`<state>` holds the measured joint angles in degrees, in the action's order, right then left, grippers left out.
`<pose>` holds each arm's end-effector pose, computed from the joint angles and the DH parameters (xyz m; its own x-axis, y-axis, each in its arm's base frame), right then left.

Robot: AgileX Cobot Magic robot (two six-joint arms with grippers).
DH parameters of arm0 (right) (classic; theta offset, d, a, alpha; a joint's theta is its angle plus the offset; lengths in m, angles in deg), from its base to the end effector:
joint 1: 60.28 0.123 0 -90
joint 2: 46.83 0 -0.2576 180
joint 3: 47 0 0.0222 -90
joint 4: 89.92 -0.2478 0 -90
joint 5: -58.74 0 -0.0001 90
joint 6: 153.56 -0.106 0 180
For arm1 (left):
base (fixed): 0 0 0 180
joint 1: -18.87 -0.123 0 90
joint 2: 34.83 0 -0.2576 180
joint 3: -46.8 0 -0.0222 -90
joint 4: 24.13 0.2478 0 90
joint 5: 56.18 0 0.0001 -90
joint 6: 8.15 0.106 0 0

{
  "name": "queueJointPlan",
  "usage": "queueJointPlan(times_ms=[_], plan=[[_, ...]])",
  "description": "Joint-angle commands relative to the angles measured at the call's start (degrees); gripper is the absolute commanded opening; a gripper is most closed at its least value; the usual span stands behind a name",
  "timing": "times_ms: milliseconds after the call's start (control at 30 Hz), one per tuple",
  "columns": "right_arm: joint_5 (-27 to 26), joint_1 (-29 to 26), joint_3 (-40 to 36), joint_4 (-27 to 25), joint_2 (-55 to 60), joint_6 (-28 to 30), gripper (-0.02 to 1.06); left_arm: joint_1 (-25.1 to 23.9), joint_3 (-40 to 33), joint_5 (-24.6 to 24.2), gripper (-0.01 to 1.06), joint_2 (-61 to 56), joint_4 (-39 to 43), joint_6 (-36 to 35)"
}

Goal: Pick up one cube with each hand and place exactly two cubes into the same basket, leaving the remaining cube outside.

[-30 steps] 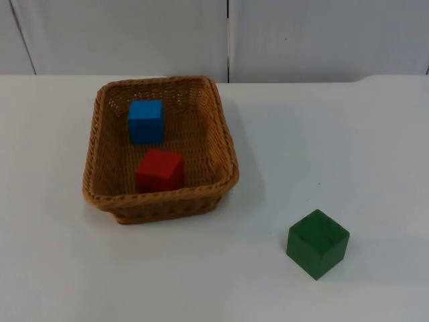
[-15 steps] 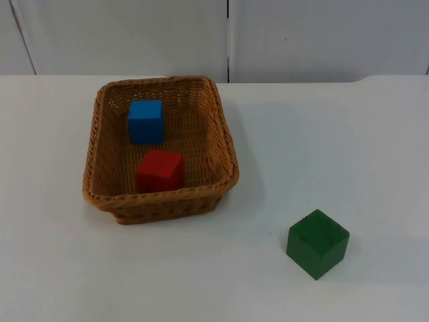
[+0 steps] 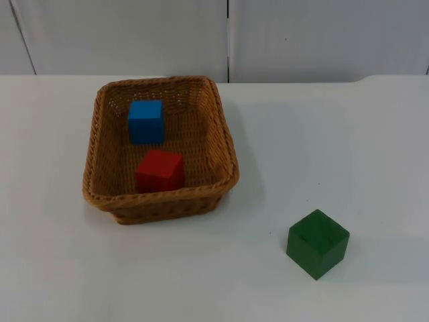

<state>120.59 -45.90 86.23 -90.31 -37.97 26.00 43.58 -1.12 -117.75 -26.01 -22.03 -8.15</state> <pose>0.0303 0.0084 0.2719 -0.4497 -0.1041 -0.8871 -0.2486 0.9685 0.0124 0.0321 -0.0110 0.2667 -0.4237 0.2142 -0.8801 0.3995 0.9162 0.0306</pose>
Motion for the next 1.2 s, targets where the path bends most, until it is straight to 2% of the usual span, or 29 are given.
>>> queueJointPlan(times_ms=[0, 300, 1167], plan=[[-0.1, -2.1, -0.1, -0.1, -0.2, -0.1, 1.05, -0.2, -0.2, 0.0, 1.05, -0.2, 0.0, 0.0], [-0.1, -8.0, -0.1, -0.1, -0.2, -0.1, 1.05, -0.2, -0.2, 0.0, 1.05, -0.2, 0.0, 0.0], [-0.1, -8.0, -0.1, -0.1, -0.2, -0.1, 1.05, -0.2, -0.2, 0.0, 1.05, -0.2, 0.0, 0.0]])
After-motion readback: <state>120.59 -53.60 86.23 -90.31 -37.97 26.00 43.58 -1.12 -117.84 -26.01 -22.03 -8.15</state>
